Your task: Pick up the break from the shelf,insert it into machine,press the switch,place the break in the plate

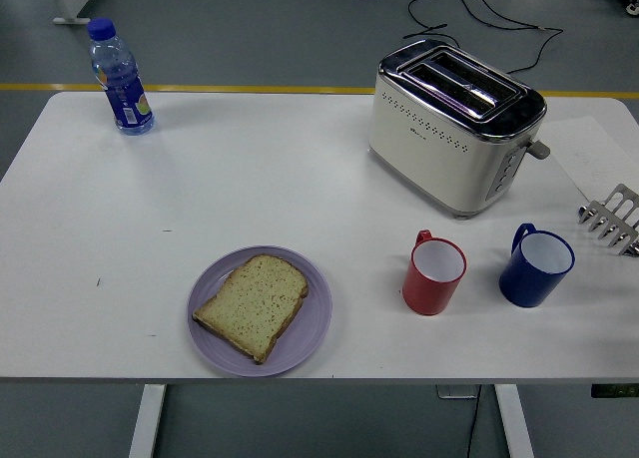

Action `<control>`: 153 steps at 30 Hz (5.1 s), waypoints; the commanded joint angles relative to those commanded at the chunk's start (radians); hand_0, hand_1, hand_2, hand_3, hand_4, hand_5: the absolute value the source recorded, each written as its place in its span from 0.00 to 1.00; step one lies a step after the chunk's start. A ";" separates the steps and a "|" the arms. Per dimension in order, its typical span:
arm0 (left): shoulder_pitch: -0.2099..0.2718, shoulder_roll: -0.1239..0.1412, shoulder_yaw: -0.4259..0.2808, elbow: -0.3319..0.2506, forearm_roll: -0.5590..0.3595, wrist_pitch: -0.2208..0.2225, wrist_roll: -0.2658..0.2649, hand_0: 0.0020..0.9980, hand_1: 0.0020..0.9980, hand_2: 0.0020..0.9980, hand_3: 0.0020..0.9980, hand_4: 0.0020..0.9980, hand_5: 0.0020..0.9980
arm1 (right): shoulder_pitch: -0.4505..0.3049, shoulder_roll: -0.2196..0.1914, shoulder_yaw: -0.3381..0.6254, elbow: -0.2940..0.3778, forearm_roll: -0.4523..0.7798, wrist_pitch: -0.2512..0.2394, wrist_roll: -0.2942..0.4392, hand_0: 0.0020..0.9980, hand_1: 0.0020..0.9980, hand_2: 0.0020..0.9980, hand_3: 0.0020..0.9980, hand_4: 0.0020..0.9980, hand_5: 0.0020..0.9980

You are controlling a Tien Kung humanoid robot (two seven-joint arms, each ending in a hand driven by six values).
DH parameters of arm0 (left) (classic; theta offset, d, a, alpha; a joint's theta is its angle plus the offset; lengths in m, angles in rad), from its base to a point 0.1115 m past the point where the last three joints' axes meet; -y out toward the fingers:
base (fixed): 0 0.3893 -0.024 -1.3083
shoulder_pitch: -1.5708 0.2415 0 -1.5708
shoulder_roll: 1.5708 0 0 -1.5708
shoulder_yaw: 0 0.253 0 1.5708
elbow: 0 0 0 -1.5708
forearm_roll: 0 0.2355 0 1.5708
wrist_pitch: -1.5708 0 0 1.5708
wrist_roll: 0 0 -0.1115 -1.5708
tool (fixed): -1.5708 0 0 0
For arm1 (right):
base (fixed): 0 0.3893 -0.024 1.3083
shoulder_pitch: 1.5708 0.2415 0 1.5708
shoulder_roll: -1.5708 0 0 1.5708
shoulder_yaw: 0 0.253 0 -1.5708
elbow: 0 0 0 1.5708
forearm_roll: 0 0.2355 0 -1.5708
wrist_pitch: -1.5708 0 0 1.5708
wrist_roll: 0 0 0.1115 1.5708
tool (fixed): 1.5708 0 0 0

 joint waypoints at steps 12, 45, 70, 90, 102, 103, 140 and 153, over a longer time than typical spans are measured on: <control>0.000 0.000 -0.008 0.000 0.012 -0.001 0.003 0.69 0.66 0.72 0.73 0.49 1.00 | -0.066 0.027 0.063 -0.038 0.025 0.012 0.027 0.77 0.71 0.73 0.65 0.44 0.23; 0.009 -0.001 -0.048 0.000 0.064 -0.003 0.013 0.69 0.67 0.72 0.73 0.48 1.00 | -0.126 0.045 0.121 -0.042 0.076 -0.011 -0.005 0.75 0.70 0.72 0.65 0.42 0.25; 0.002 -0.003 -0.029 0.000 0.045 -0.003 0.016 0.69 0.67 0.72 0.73 0.47 1.00 | -0.124 0.055 0.136 -0.056 0.087 -0.026 -0.001 0.75 0.70 0.72 0.64 0.41 0.25; -0.001 -0.002 -0.020 0.000 0.038 -0.005 0.015 0.69 0.67 0.72 0.73 0.47 1.00 | -0.132 0.065 0.150 -0.093 0.076 -0.038 0.001 0.75 0.70 0.71 0.64 0.41 0.24; 0.000 -0.003 -0.033 0.000 0.053 -0.005 0.020 0.69 0.67 0.72 0.73 0.47 1.00 | -0.149 0.075 0.164 -0.117 0.075 -0.026 0.009 0.75 0.69 0.71 0.63 0.40 0.23; 0.001 -0.003 -0.034 0.000 0.056 -0.005 0.020 0.69 0.67 0.72 0.73 0.47 1.00 | -0.150 0.075 0.164 -0.119 0.075 -0.023 0.010 0.75 0.69 0.71 0.63 0.40 0.23; 0.004 -0.003 -0.041 0.000 0.066 -0.006 0.022 0.69 0.66 0.72 0.73 0.47 1.00 | -0.164 0.080 0.181 -0.127 0.085 -0.013 0.011 0.75 0.69 0.71 0.63 0.40 0.23; 0.001 -0.003 -0.039 0.000 0.066 -0.006 0.023 0.69 0.67 0.72 0.73 0.47 1.00 | -0.164 0.082 0.187 -0.128 0.096 -0.018 0.013 0.74 0.69 0.71 0.63 0.40 0.23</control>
